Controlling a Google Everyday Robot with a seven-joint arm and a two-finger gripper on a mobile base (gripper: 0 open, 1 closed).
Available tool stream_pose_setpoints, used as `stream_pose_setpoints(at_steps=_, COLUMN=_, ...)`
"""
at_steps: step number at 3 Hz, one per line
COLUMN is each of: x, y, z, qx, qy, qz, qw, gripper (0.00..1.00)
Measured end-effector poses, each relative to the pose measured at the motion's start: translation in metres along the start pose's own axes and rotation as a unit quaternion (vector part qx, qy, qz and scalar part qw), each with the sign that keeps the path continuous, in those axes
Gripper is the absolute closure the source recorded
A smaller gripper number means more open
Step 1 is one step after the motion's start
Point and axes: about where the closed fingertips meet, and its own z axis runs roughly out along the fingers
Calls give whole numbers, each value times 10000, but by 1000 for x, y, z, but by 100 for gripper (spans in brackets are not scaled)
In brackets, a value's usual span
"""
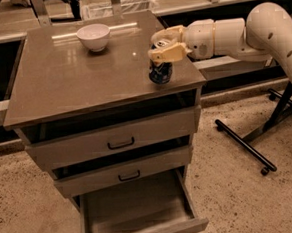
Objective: Pick pepsi can from bottom drawer and place on counter
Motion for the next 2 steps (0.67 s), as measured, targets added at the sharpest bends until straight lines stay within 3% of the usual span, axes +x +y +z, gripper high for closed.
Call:
stream_pose_setpoints(at_steps=1, x=17, y=-38, z=21, qx=155, qy=637, qz=218, qw=9976, gripper=73)
stream_pose_setpoints(at_steps=2, x=27, y=-50, z=39, qx=81, qy=745, qz=273, qw=9968, gripper=50)
